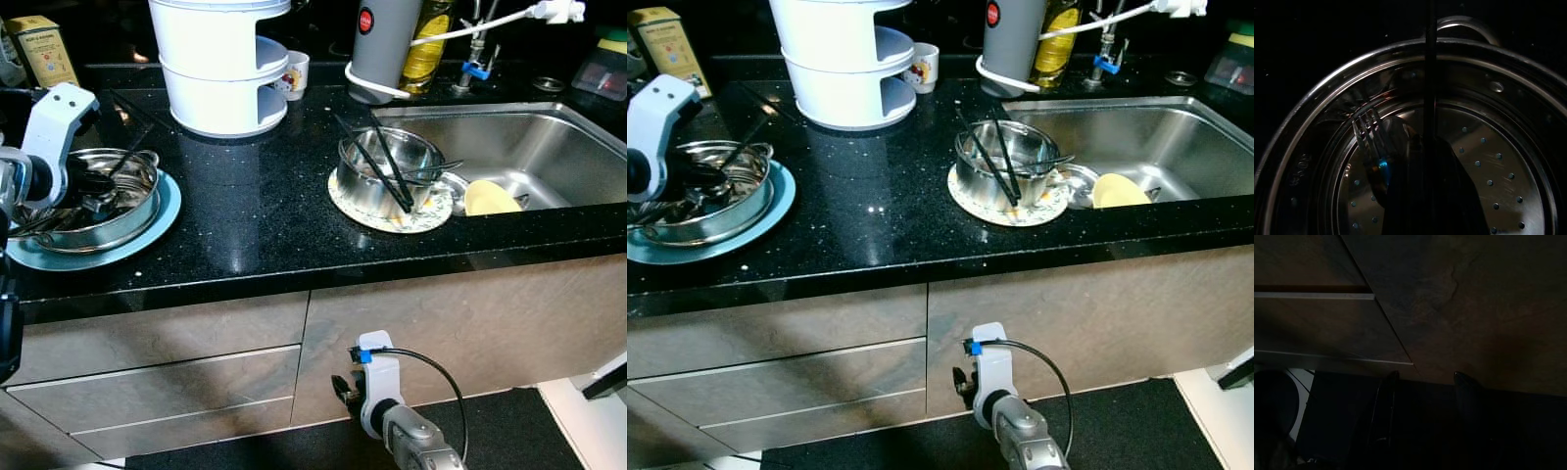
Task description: Kitchen organization
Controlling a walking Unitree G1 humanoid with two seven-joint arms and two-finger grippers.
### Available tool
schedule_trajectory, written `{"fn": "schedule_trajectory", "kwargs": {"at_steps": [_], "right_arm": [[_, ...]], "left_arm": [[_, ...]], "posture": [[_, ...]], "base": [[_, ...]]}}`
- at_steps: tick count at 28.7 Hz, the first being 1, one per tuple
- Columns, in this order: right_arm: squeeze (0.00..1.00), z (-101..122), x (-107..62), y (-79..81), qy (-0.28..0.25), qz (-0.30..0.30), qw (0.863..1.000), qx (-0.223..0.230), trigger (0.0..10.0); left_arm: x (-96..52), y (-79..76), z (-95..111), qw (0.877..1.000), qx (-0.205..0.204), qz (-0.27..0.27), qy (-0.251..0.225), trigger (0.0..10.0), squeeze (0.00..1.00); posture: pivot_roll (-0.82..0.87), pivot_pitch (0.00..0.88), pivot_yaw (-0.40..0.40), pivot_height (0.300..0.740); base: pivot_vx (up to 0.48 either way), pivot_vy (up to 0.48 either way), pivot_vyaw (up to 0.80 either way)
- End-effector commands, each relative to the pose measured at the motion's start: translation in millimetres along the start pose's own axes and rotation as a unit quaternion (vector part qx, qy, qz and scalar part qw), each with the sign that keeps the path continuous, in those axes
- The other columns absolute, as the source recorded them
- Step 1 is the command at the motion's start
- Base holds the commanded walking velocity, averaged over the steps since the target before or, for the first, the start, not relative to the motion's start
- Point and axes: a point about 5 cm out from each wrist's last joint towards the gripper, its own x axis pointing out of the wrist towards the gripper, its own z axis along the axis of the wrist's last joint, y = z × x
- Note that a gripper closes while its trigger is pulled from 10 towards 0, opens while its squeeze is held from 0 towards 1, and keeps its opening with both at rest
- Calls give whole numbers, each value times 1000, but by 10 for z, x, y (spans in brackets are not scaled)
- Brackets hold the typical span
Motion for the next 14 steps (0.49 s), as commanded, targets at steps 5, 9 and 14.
{"fn": "schedule_trajectory", "kwargs": {"at_steps": [5, 9, 14], "right_arm": [[0, -74, -7, -8, 16, -3, 1000, 8, 10000], [0, -75, -9, -11, 16, -3, 1000, 8, 10000], [0, -76, -12, -14, 16, -2, 1000, 9, 10000]], "left_arm": [[-67, 39, 136, 998, -31, 3, -47, 0, 0], [-170, 90, 303, 994, -50, 6, -95, 0, 0], [-306, 122, 513, 985, -73, -10, -156, 0, 0]], "posture": [[-55, 167, -15, 740], [-55, 168, -15, 740], [-54, 170, -18, 740]], "base": [[0, 0, 0], [0, 0, 0], [0, 0, 0]]}}
